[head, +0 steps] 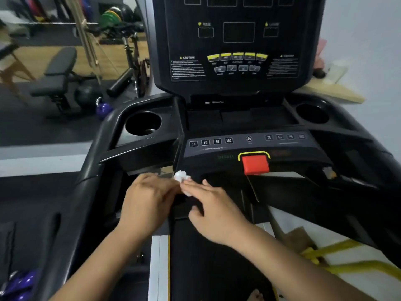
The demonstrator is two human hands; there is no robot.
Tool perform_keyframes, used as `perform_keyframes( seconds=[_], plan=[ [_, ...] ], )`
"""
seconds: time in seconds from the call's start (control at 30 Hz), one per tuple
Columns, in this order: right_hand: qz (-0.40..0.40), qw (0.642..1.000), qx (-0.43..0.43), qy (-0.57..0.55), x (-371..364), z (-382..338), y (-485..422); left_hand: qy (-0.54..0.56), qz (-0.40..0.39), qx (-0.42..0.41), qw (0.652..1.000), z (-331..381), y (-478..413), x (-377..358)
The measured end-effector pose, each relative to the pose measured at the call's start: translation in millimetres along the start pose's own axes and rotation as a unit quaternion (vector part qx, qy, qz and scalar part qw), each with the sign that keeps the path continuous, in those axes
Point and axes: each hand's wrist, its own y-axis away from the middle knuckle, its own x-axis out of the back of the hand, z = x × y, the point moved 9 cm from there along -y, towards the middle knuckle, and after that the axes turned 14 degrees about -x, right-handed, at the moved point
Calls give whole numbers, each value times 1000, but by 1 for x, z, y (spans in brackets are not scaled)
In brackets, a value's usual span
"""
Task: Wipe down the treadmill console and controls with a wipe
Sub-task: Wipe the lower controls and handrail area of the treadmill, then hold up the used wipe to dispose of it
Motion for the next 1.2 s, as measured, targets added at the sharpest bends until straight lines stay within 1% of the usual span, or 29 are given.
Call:
perform_keyframes(
  seconds=[0.03, 0.07, 0.1, 0.13, 0.17, 0.23, 0.3, 0.33, 0.37, 0.43, 0.5, 0.57, 0.63, 0.7, 0.77, 0.83, 0.93, 0.97, 1.03, 1.07, 1.13, 1.17, 1.2],
  plan=[
    [15, 998, -23, -60, 15, 5, -2, 61, 10, 42, 997, -5, -8, 5],
    [40, 993, -38, -107, 31, 7, -3, 135, 30, 87, 986, -9, -16, 7],
    [68, 986, -50, -146, 49, 9, -3, 221, 53, 137, 964, -12, -25, 7],
    [96, 977, -61, -183, 68, 11, -3, 313, 73, 183, 929, -12, -35, 3],
    [125, 967, -70, -213, 88, 12, -1, 400, 86, 211, 888, -7, -48, -2],
    [176, 952, -82, -236, 127, 13, 7, 535, 95, 221, 810, 12, -76, -10],
    [208, 945, -85, -239, 161, 14, 22, 643, 75, 211, 733, 37, -103, -20],
    [223, 941, -84, -242, 176, 16, 32, 677, 64, 201, 705, 50, -116, -24],
    [240, 937, -85, -238, 191, 19, 44, 701, 52, 192, 685, 62, -127, -29],
    [284, 931, -95, -209, 217, 27, 72, 731, 28, 174, 659, 89, -147, -38],
    [336, 920, -113, -166, 241, 37, 105, 749, -27, 137, 648, 126, -162, -50],
    [381, 902, -144, -145, 261, 49, 140, 739, -89, 76, 663, 168, -170, -57],
    [428, 873, -175, -158, 278, 63, 182, 731, -103, 23, 675, 207, -177, -57],
    [466, 844, -196, -179, 290, 73, 224, 735, -93, 1, 671, 241, -183, -54],
    [484, 823, -206, -216, 295, 80, 265, 747, -93, 2, 658, 277, -187, -52],
    [496, 800, -200, -272, 296, 86, 306, 765, -112, 5, 635, 321, -186, -50],
    [561, 762, -184, -265, 303, 86, 380, 788, -129, 21, 602, 389, -177, -47],
    [582, 746, -174, -274, 305, 88, 408, 793, -128, 32, 595, 409, -172, -45],
    [611, 698, -139, -346, 304, 100, 467, 804, -116, 63, 580, 450, -161, -43],
    [615, 673, -125, -391, 301, 108, 496, 811, -111, 78, 570, 471, -154, -41],
    [619, 638, -114, -444, 290, 124, 552, 822, -118, 91, 550, 524, -133, -35],
    [628, 624, -115, -450, 284, 130, 582, 820, -127, 86, 552, 553, -121, -31],
    [642, 605, -113, -457, 278, 136, 613, 807, -133, 77, 570, 580, -108, -27]
  ],
)
